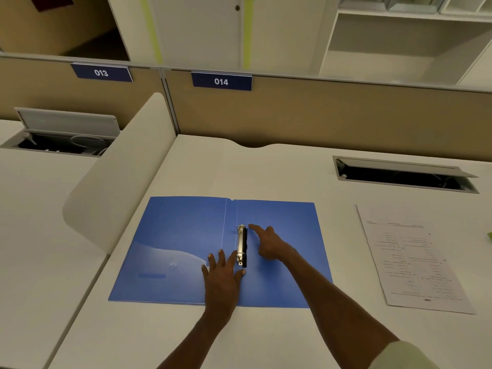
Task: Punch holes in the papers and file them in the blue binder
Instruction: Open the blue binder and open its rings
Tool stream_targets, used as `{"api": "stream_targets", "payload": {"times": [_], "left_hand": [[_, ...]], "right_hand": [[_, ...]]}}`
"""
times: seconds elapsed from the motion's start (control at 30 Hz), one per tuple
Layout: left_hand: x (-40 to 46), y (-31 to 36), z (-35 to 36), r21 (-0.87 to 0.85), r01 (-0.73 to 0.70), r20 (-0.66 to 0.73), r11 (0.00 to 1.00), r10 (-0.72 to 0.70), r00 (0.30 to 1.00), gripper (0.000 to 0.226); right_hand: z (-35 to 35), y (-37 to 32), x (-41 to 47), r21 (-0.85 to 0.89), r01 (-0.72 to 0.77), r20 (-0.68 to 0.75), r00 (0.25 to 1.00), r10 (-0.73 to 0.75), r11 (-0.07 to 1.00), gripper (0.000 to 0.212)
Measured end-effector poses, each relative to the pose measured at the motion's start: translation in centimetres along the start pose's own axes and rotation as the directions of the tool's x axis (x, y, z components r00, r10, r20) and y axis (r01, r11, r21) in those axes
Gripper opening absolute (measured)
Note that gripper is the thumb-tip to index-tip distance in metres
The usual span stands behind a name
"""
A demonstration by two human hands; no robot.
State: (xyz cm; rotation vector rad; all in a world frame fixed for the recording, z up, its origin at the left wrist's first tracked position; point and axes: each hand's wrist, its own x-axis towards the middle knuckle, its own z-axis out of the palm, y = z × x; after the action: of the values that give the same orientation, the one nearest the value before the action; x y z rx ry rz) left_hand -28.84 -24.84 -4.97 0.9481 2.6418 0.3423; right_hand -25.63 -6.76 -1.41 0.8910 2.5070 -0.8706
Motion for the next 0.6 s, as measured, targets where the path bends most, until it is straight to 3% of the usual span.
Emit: {"api": "stream_targets", "payload": {"times": [0.3, 0.6], "left_hand": [[0.28, 0.24, 0.06, 0.010, 0.019, 0.010, 1.000, -0.019, 1.000, 0.056], [0.46, 0.32, -0.19, 0.010, 0.031, 0.022, 0.999, -0.031, 0.999, 0.054]], "right_hand": [[0.16, -0.47, 0.40, -0.100, -0.028, 0.032, 0.999, 0.031, 0.995, 0.075], [0.40, -0.71, 0.60, -0.060, -0.050, 0.009, 0.999, 0.050, 0.997, 0.071]]}}
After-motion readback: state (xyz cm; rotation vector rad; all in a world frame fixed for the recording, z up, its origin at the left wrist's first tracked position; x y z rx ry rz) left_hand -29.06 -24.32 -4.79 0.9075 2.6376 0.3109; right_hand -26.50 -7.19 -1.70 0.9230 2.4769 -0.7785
